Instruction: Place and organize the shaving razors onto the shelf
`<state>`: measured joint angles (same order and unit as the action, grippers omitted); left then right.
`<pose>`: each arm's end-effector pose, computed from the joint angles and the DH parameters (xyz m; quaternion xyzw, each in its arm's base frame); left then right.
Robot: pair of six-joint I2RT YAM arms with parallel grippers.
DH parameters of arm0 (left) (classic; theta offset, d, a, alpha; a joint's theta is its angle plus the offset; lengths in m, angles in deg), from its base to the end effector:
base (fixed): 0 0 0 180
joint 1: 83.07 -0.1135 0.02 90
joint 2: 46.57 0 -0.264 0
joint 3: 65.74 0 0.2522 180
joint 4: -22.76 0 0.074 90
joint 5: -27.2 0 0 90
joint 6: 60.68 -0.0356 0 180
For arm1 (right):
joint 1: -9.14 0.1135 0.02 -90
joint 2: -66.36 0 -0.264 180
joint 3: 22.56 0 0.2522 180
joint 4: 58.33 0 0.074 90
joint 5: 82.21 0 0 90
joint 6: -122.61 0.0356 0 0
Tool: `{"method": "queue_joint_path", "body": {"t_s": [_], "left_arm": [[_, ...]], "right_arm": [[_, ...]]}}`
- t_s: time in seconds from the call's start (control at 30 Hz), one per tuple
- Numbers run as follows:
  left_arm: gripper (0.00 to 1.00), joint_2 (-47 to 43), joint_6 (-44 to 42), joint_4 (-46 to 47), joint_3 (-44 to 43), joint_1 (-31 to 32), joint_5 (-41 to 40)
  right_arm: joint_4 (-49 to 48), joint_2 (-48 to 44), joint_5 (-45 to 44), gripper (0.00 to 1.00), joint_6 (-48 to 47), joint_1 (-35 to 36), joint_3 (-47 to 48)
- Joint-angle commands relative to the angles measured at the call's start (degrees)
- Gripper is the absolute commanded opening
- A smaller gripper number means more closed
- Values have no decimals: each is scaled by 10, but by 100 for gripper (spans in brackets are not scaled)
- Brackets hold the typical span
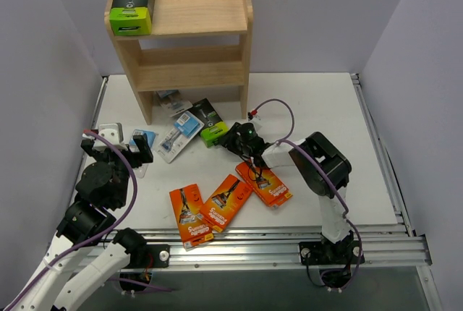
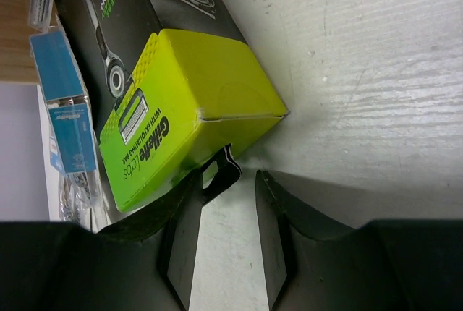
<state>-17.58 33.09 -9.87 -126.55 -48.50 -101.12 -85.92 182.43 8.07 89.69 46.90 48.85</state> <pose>0.0992 -0.0416 0.3730 -0.0435 0.7097 0.0030 0.7032 0.3321 0.2574 0.1412 0.1335 0.7931 0.4390 0.4007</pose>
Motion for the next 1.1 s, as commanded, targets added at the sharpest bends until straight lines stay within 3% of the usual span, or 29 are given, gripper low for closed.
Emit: {"method": "queue_joint_path", "body": {"t_s": [0.0,0.47,1.07], "left_arm": [[97,4,-2,28,-2,5,5],[97,7,-2,33,1,7,2],[97,11,-5,30,2,9,-16]], "right_arm": [[-25,16,-8,31,6,-7,19],[-21,-34,-8,1,20,-7,6],[90,-226,-8,0,-21,42,16]]}}
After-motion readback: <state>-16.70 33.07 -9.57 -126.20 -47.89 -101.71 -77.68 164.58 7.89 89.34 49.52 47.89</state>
